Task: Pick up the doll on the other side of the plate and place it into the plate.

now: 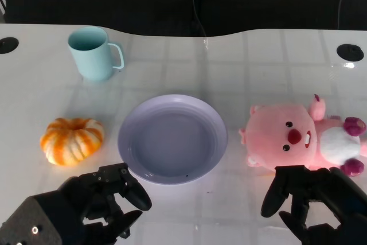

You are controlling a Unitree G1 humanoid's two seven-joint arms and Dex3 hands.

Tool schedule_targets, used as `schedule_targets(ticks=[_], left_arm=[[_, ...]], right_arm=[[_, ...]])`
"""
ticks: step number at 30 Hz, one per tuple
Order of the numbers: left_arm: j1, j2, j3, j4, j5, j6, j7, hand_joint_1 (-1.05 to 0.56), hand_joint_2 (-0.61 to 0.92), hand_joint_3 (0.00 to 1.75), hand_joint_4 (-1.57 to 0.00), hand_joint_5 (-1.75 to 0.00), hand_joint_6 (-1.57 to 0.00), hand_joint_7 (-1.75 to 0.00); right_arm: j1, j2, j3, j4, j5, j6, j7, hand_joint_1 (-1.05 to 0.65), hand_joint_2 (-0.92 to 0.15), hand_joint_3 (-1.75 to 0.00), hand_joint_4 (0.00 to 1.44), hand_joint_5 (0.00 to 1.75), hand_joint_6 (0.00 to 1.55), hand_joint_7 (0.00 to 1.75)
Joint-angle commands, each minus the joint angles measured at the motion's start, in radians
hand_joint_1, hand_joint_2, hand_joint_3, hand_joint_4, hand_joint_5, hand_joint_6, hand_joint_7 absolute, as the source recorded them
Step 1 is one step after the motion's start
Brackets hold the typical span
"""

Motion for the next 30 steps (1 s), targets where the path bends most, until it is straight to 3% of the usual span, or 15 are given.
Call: schedule_targets(ticks=[1, 30], left_arm=[[-0.005, 0.01, 0.005, -0.008, -0.001, 0.004, -0.005, -0.14, 0.92, 0.47, -0.58, -1.55, -0.55, -1.39], [-0.019, 0.007, -0.004, -0.003, 0.002, 0.019, -0.001, -0.15, 0.92, 0.47, -0.59, -1.56, -0.55, -1.4]], right_arm=[[-0.001, -0.019, -0.012, 0.004, 0.006, -0.017, 0.004, 0.06, -0.46, -1.11, 0.8, 1.6, 0.8, 1.23], [-0.007, -0.004, -0.038, 0.009, 0.018, -0.032, -0.017, 0.07, -0.48, -1.1, 0.77, 1.54, 0.79, 1.19]])
